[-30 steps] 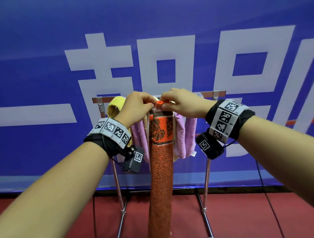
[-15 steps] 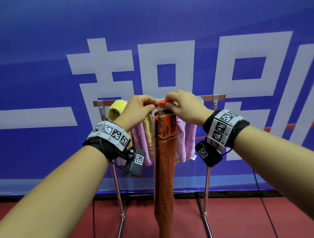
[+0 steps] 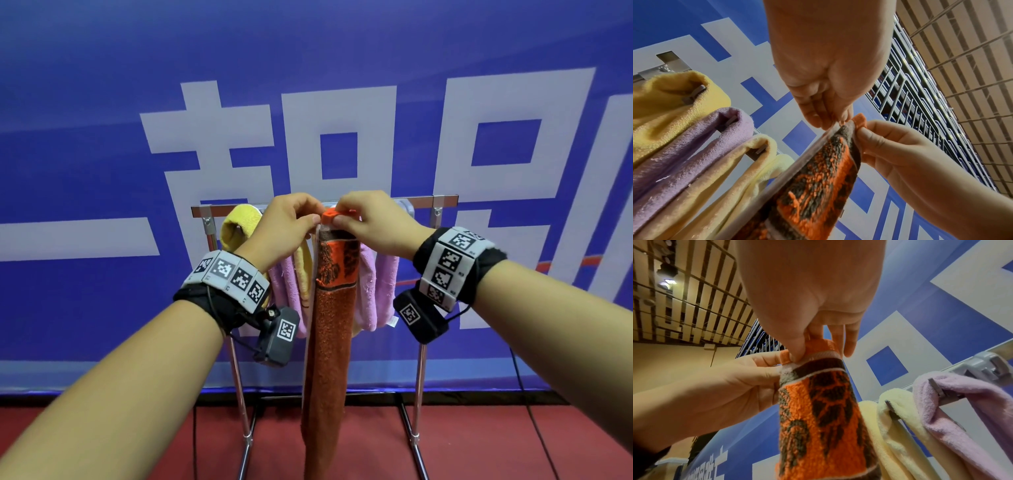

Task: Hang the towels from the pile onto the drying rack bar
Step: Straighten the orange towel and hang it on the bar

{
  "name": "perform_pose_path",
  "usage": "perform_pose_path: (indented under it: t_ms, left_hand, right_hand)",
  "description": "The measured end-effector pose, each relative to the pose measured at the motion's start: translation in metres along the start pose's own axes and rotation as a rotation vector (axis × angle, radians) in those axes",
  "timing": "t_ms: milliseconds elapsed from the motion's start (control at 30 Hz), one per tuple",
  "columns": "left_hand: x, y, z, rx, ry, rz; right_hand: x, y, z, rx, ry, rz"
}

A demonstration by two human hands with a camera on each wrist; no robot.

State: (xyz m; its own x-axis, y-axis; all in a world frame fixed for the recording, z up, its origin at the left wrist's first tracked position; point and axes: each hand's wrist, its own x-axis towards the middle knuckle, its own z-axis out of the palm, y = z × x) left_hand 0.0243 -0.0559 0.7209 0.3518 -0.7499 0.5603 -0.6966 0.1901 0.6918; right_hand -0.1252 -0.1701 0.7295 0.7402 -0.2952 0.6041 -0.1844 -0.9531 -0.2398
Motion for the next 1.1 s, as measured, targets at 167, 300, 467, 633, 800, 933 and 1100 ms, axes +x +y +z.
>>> perform_pose_path:
  t_ms: [167, 300, 467, 633, 800, 933, 1100]
  left_hand:
    - [0.0, 0.003, 0.001, 0.015, -0.029, -0.029]
    - [0.0, 0.003, 0.0, 0.052, -0.045, -0.03]
    - [0.0, 0.0, -0.001, 0.056, -0.039, -0.03]
    - [-0.003, 0.0, 0.004, 0.035, -0.037, -0.035]
    - [-0.004, 0.001, 0.007, 0.009, -0.04, -0.028]
    - [-0.005, 0.003, 0.009, 0.035, -0.043, -0.026]
    - [-0.005, 0.004, 0.009, 0.062, -0.045, -0.021]
  right_hand:
    - [0.003, -0.001, 0.005, 0.008, -0.009, 0.0]
    - [0.003, 0.0, 0.006, -0.058, -0.02, -0.048]
    - [0.002, 0.003, 0.008, -0.076, -0.009, -0.09]
    - [0.0, 0.008, 0.009, -0.111, -0.048, -0.116]
    - [0.0, 0.006, 0.007, -0.058, -0.103, -0.064]
    - [0.0, 0.007, 0.01, -0.04, -0.083, -0.026]
    - [0.001, 0.005, 0.012, -0.092, -0.044, -0.016]
